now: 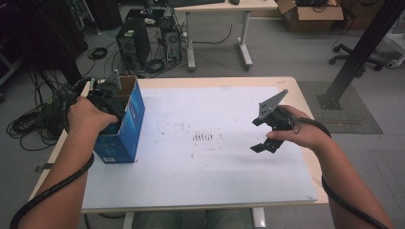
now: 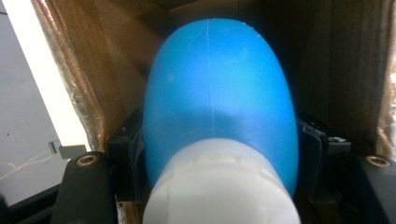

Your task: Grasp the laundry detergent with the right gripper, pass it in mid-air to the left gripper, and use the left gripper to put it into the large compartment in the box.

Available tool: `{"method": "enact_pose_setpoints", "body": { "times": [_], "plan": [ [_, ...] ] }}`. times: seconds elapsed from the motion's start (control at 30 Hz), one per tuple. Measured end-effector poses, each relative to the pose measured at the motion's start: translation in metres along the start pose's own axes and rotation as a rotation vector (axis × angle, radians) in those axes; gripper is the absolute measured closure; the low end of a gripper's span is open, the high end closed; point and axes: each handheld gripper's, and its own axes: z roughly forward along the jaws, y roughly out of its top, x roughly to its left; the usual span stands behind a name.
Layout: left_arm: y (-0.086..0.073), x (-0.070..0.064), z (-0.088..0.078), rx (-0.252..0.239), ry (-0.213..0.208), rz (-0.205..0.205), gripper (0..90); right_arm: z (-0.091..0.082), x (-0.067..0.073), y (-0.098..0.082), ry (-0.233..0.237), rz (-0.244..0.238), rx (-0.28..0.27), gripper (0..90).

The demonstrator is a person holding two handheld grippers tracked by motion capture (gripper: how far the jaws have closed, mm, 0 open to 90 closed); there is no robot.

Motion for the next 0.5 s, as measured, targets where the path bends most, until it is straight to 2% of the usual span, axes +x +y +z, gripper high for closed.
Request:
{"method": "enact_pose_setpoints", "body": {
  "times": [0.13, 0.27, 0.5],
  "plan": [
    [0.000, 0.000, -0.003, -0.006, -0.007, -0.011, 30.9, -0.001, 0.000, 0.000, -0.001, 0.000, -0.004, 2.2],
    [-0.002, 0.000, -0.009, -0.019, 0.011, -0.014, 29.3, -0.001, 0.001, 0.000, -0.002, 0.001, -0.007, 2.2],
    [-0.005, 0.002, -0.018, -0.040, 0.015, -0.018, 26.5, -0.002, 0.001, 0.000, -0.004, -0.002, -0.010, 2.2]
  ]
}}
